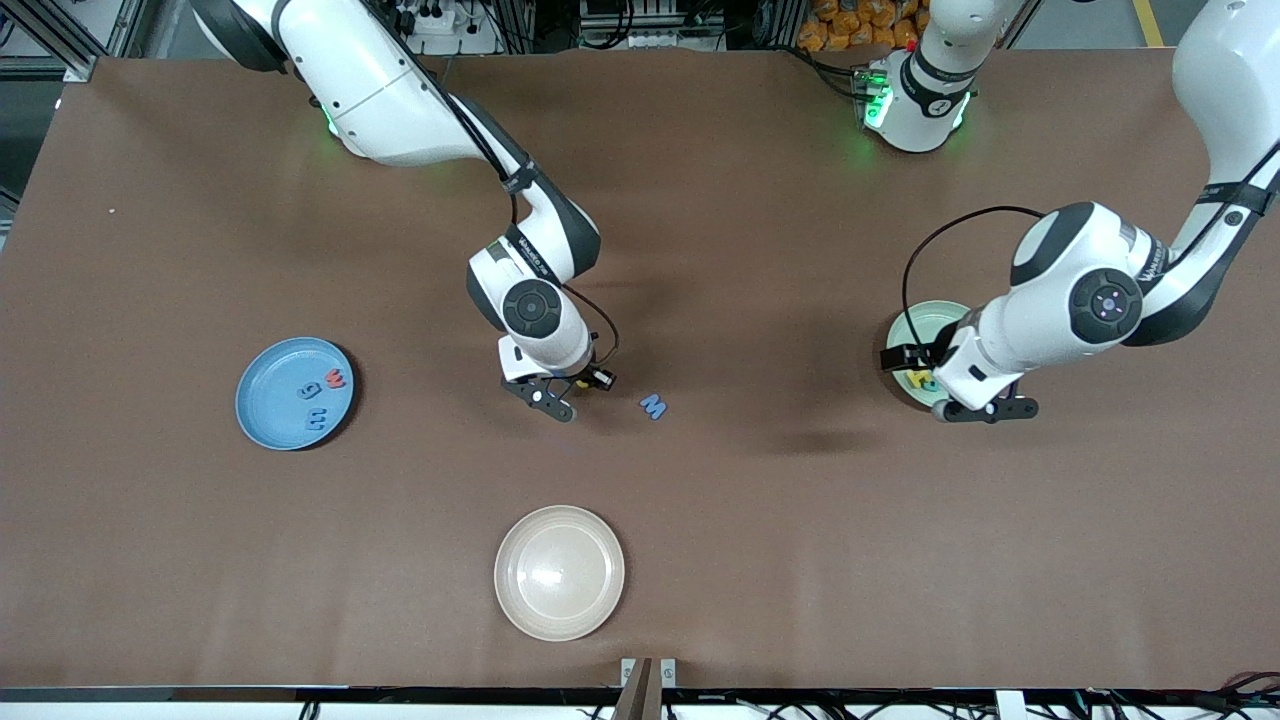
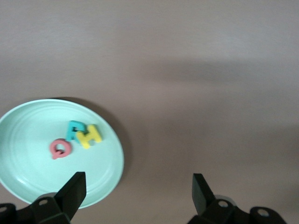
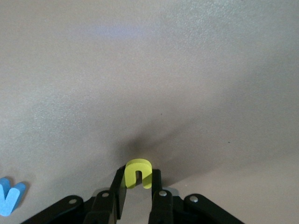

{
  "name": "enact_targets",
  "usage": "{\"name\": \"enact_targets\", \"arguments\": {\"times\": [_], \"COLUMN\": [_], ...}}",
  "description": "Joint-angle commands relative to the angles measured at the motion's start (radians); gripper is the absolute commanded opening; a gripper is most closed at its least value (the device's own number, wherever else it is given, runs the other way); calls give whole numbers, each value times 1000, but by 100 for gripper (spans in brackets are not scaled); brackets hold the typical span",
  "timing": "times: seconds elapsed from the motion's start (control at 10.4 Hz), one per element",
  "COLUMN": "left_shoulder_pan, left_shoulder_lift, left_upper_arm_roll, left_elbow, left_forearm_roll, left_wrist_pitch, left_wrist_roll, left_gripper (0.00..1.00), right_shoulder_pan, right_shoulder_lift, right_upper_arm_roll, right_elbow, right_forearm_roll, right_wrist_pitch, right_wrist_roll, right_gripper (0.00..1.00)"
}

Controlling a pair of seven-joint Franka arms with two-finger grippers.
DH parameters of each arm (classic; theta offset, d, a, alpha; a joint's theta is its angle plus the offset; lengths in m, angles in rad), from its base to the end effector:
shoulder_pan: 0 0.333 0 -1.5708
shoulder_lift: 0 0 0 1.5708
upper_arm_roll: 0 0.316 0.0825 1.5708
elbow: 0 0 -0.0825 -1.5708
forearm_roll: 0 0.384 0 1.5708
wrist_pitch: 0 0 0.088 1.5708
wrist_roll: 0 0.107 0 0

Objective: Sort upper and lower case letters into plates
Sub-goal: 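Carry the u to the blue plate while the left gripper reaches the W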

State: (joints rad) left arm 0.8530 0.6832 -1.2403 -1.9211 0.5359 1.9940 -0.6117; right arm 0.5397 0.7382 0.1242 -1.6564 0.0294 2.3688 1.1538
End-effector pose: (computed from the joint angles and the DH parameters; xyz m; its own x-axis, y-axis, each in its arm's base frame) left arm 0.5783 -0.1419 0.3290 0.9885 -0.0047 -0.1514 0.0122 -0.9938 0.1104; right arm 0.5417 0.4128 0.1795 0.8524 -0.5125 -0.1041 -0.5170 -0.8558 -0.0201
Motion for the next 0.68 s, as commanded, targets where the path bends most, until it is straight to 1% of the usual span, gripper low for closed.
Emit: {"name": "enact_targets", "arguments": {"times": [0.0, 0.19, 0.39, 0.58], "left_shoulder_pan": [-98, -165, -219, -271], "left_shoulder_lift": [-25, -28, -19, -17], "left_upper_arm_roll": [-2, -1, 5, 13], "left_elbow": [10, 13, 30, 46], "left_forearm_roll": [83, 107, 110, 110], "left_wrist_pitch": [-14, -12, -12, -12], "left_wrist_roll": [-5, -25, -84, -108], "left_gripper": [100, 100, 100, 100], "right_shoulder_pan": [-1, -29, -94, -176], "right_shoulder_lift": [10, 6, 1, -28], "right_upper_arm_roll": [-8, -8, -6, 0], "right_elbow": [26, 101, 165, 172], "right_forearm_roll": [-16, -16, -5, 0], "right_wrist_pitch": [-25, -158, -299, -412], "right_wrist_roll": [17, 1, -75, -201], "right_gripper": [4, 4, 5, 5]}}
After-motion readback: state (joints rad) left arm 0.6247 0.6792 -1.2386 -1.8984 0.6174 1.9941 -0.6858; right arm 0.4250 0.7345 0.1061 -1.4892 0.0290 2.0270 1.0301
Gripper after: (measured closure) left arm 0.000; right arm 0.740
